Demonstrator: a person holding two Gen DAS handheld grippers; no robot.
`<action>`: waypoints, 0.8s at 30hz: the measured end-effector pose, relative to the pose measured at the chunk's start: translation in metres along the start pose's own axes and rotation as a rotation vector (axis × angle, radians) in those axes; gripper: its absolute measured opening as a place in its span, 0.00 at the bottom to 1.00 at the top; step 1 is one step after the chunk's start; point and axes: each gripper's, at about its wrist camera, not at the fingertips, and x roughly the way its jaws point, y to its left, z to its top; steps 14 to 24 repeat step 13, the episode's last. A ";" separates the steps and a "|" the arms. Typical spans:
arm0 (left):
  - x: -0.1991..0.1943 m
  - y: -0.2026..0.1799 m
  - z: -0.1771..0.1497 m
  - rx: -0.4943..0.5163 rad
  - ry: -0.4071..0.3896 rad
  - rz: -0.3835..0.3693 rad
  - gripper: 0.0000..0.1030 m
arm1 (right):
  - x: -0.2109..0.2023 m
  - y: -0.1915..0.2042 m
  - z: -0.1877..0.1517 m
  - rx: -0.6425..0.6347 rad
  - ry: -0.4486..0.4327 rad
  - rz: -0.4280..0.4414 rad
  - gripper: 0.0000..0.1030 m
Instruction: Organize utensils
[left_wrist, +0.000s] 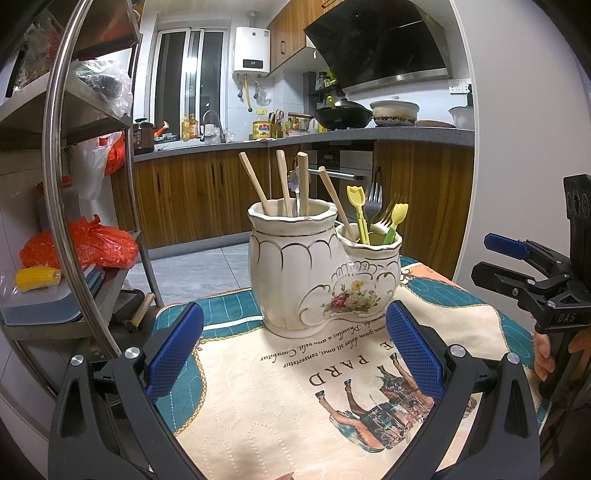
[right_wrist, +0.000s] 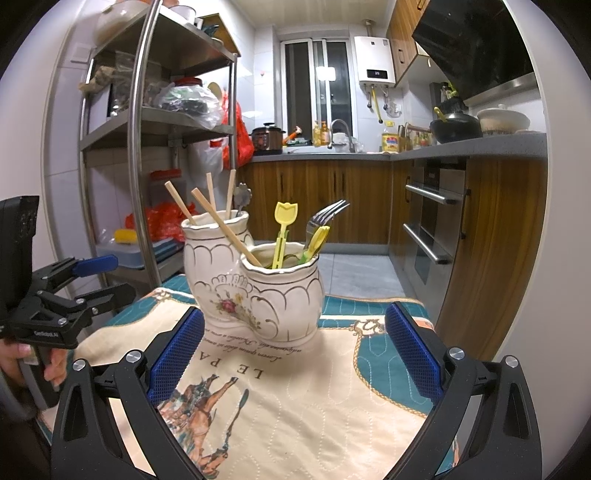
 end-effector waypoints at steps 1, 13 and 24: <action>-0.001 0.000 0.001 0.001 -0.003 -0.001 0.95 | 0.000 0.000 0.000 0.000 0.000 0.000 0.95; -0.003 -0.001 0.003 0.001 -0.003 0.009 0.95 | 0.000 0.000 0.000 0.000 -0.001 0.000 0.95; -0.003 -0.001 0.003 0.001 -0.003 0.009 0.95 | 0.000 0.000 0.000 0.000 -0.001 0.000 0.95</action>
